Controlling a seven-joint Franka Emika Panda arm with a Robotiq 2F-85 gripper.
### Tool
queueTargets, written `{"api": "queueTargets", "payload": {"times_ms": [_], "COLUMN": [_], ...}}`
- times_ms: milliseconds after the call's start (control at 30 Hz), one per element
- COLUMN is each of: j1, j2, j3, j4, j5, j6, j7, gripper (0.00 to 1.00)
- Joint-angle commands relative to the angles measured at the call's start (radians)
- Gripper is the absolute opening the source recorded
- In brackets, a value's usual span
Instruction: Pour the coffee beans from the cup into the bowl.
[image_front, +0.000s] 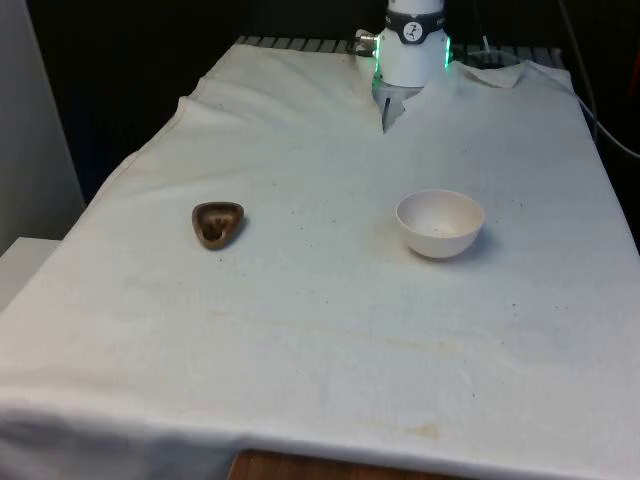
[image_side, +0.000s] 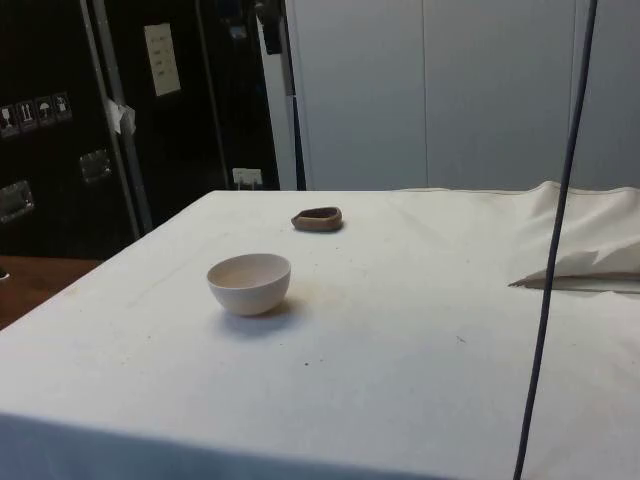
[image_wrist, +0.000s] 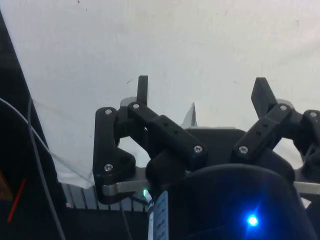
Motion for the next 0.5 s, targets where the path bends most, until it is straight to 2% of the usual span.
{"api": "queueTargets", "payload": {"times_ms": [0,167,300,333,367,467], "j1": [0.0,0.0,-0.005,-0.005,-0.007,-0.012], "j2": [0.006,0.04,0.044,0.05,0.043,0.04], "j3": [0.0,0.0,-0.004,-0.002,-0.005,-0.011], "j4": [0.004,0.027,0.009,0.019,0.004,-0.011], "j5": [0.0,-0.002,-0.012,-0.004,-0.015,-0.026], "j6": [0.002,0.032,0.078,0.06,0.086,0.108], "j7": [0.0,0.0,-0.004,-0.003,-0.007,-0.013], "gripper": [1.0,1.0,1.0,1.0,1.0,1.0]}}
